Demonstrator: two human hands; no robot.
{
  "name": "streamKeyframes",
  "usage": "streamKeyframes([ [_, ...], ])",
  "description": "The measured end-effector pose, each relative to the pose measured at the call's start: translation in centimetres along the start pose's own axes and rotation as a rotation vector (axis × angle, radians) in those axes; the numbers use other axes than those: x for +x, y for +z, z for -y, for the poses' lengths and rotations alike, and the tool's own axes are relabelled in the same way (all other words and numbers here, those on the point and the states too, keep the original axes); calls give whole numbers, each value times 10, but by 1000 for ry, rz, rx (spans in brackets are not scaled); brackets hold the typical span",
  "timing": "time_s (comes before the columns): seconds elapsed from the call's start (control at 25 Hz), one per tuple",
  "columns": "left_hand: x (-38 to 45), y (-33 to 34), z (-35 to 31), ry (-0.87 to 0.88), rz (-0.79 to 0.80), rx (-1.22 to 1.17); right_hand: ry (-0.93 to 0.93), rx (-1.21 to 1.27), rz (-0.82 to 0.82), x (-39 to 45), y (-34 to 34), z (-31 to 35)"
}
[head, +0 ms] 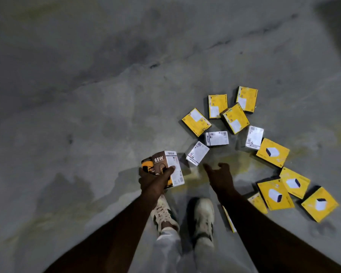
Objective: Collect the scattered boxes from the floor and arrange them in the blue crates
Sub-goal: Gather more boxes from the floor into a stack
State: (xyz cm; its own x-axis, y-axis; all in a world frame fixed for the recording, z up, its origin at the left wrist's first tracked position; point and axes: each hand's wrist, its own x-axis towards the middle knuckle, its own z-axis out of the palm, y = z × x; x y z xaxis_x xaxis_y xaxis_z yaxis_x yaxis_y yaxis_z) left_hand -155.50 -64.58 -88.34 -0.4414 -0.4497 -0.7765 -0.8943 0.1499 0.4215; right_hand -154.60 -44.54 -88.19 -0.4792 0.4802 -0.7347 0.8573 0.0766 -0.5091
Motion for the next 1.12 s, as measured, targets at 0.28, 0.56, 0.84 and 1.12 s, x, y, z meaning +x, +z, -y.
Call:
streamKeyframes([
  [0.28, 88, 66, -25, 71, 33, 66, 90, -127, -87, 96, 56, -4],
  [0.56, 172, 126, -9, 119, -8, 182, 202, -218, -102, 201, 120, -29],
  [0.84, 192, 124, 21, 112, -36, 235, 253, -126, -31, 224, 138, -71],
  [1.12, 198, 127, 4, 170, -16, 335, 363, -7, -106, 238, 158, -44],
])
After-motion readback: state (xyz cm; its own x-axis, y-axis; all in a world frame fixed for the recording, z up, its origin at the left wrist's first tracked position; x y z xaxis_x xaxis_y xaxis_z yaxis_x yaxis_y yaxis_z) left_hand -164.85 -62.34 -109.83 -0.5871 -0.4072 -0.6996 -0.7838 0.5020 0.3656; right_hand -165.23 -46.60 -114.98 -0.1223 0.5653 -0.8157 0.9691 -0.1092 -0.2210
